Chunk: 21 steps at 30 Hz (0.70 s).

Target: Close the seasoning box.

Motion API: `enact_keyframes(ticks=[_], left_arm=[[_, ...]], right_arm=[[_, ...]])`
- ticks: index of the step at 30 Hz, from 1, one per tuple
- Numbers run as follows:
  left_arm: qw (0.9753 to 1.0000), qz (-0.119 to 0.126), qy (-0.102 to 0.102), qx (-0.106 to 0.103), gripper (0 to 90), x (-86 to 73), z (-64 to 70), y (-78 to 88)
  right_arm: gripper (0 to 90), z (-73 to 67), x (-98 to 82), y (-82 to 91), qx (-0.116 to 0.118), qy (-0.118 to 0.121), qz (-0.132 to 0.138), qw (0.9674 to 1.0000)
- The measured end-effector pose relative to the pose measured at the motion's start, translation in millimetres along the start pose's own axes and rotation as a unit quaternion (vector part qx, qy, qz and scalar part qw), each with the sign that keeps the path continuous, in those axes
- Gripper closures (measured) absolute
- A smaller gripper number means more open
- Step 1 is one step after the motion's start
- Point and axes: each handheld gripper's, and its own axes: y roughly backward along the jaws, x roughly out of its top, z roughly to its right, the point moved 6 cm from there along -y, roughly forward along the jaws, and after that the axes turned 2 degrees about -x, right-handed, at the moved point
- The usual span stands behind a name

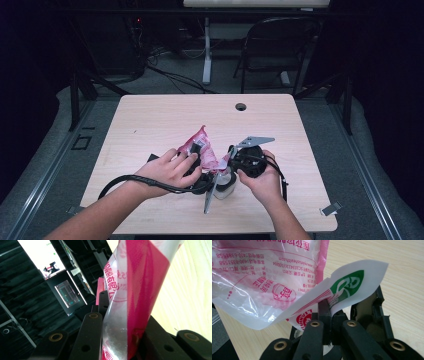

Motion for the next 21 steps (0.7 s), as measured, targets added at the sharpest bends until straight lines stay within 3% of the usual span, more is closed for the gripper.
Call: enact_keyframes(ticks=[5, 6, 15, 21], left_arm=[[1.0, 0.002, 0.001, -0.004, 82.1, 0.3, -0.3, 0.9], [1.0, 0.002, -0.003, 0.005, 82.1, 0.6, -1.8, 1.3], [0.9999, 0.004, -0.008, 0.008, 82.1, 2.0, -3.2, 3.0], [0.9999, 0.009, 0.0, 0.006, 82.0, 4.0, -1.3, 4.4]], right_arm=[[90.0, 0.3, -0.2, 0.7, 0.0, -0.001, -0.001, 1.0], [90.0, 0.1, -0.2, 0.6, 0.0, -0.001, -0.001, 1.0], [90.0, -0.1, -0.8, 0.7, 0.0, 0.001, -0.005, 1.0], [90.0, 0.0, -1.9, 2.6, -0.003, 0.002, -0.003, 1.0]])
